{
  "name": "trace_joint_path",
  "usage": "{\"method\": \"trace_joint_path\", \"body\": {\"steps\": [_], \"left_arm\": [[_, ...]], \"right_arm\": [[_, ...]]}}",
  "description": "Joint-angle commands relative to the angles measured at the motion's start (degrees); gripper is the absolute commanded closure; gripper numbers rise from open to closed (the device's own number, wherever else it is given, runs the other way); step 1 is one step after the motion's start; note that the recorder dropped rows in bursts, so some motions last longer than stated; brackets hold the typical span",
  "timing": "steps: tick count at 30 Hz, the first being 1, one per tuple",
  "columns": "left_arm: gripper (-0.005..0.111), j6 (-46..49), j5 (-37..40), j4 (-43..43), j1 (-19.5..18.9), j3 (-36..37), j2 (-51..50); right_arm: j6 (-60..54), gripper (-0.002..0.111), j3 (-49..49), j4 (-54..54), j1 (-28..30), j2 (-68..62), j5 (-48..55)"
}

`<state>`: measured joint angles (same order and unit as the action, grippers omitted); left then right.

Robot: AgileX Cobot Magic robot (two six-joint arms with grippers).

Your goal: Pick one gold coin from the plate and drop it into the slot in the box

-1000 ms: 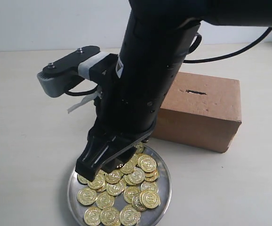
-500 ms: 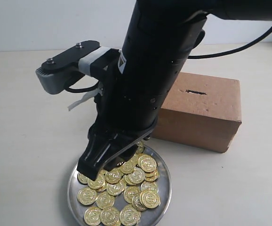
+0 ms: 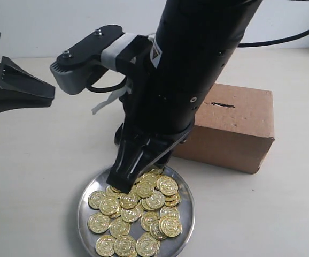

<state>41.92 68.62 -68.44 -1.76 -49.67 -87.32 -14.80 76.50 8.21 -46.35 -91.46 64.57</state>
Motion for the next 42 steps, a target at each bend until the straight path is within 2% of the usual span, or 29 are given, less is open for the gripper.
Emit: {"method": "trace_joint_path", "body": {"steps": [1, 2, 3, 7, 9, 11, 12, 13, 14, 20, 34, 37, 42], "left_arm": [[0.037, 0.64, 1.34, 1.60, 5.21, 0.34, -4.72], [0.029, 1.01, 1.34, 1.61, 5.86, 0.34, -5.40], [0.028, 1.42, 1.34, 1.24, 6.44, 0.34, -5.97], [0.058, 3.55, 1.34, -1.92, 8.22, 0.34, -7.30], [0.066, 4.39, 1.34, -2.44, 8.33, 0.34, -7.39], [0.061, 4.39, 1.34, -3.26, 8.33, 0.34, -7.39], [0.057, 4.39, 1.34, -3.62, 8.47, 0.34, -7.39], [0.048, 4.39, 1.34, -4.18, 8.98, 0.34, -7.39], [0.045, 4.39, 1.34, -4.30, 9.39, 0.34, -7.39], [0.045, 4.54, 1.34, -4.52, 13.79, 0.22, -7.39], [0.045, 6.01, 1.34, -5.81, 14.01, 0.22, -7.39], [0.045, 5.90, 1.34, -5.69, 16.47, 0.22, -7.39], [0.045, 5.67, 1.34, -5.57, 17.23, 0.22, -7.39]], "right_arm": [[-1.17, 0.085, -0.08, -1.65, 0.33, 0.46, -1.99], [-1.94, 0.085, -0.08, -1.65, 0.33, 0.46, -2.47], [-2.42, 0.085, -0.08, -1.65, 0.33, 0.46, -3.15], [-5.07, 0.085, -0.08, -1.75, 0.33, 0.46, -3.91], [-5.57, 0.085, -0.08, -1.75, 0.33, 0.46, -4.43], [-5.73, 0.085, -0.08, -1.75, 0.33, 0.46, -5.12], [-5.73, 0.085, -0.08, -1.75, 0.33, 0.46, -5.12], [-5.73, 0.085, -0.08, -1.86, 0.33, 0.35, -5.13], [-5.73, 0.085, -0.08, -2.21, 0.33, 0.35, -5.01], [-5.62, 0.085, -0.08, -4.71, 0.33, -0.93, -5.01], [-5.52, 0.085, -0.08, -4.02, 0.33, -3.37, -10.99], [-5.52, 0.085, -0.08, -4.13, 0.33, -3.37, -11.94], [-4.06, 0.085, -0.08, -5.81, 0.33, -3.37, -12.17]]}}
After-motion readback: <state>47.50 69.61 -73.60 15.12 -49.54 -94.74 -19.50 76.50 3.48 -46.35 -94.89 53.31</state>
